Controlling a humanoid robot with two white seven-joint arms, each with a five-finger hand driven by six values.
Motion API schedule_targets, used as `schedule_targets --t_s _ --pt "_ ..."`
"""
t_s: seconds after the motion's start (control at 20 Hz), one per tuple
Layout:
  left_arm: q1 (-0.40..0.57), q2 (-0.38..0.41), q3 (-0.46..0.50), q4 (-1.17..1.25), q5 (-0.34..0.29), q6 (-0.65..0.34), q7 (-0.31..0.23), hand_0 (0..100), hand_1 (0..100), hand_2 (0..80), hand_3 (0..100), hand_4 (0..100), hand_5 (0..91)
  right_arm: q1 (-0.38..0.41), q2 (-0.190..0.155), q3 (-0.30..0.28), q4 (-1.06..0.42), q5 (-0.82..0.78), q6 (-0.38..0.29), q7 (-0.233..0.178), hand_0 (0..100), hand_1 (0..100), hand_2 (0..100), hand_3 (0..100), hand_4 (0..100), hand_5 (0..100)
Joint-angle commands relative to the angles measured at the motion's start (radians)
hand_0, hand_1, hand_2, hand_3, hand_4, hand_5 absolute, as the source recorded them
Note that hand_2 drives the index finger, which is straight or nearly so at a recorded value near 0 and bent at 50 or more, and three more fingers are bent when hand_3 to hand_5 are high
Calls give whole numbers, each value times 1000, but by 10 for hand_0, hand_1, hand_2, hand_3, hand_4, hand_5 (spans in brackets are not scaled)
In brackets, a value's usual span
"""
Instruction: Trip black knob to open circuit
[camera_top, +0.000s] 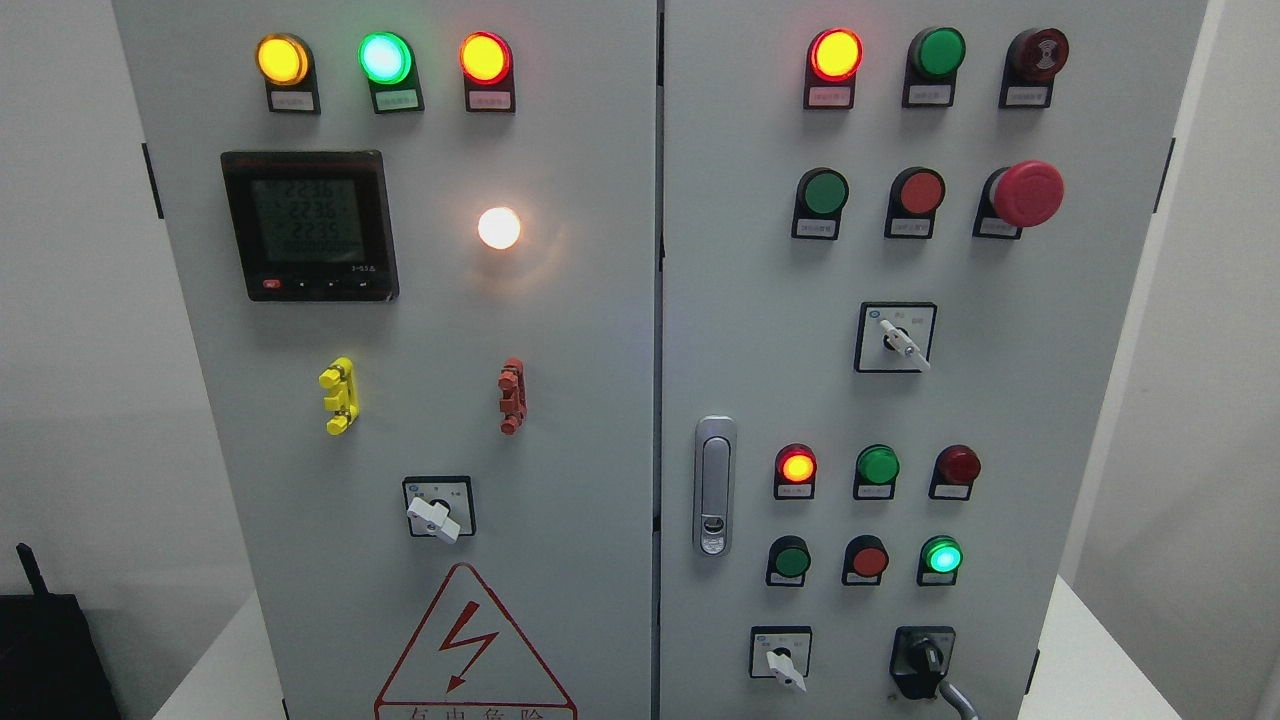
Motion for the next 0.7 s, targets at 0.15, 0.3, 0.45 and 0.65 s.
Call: schedule_targets --t_s 0.15,0.3,0.45,0.65 --pt "0 0 0 0 -23 0 0 120 389 0 0 0 0 11 -21 -12 -14 -3 -4 2 0 0 0 1000 1000 1000" --pt "0 0 0 0 -23 0 0 120 389 0 0 0 0 29 -18 -11 -33 -3 -8 2 0 0 0 1000 1000 1000" --pt "0 0 0 0 -23 1 0 120 389 0 0 0 0 49 -18 -9 -49 -3 -16 2 0 0 0 1000 1000 1000" --pt "0 0 0 0 -23 0 0 120 389 0 0 0 0 90 -14 -6 -77 -3 -37 2 0 0 0 1000 954 942"
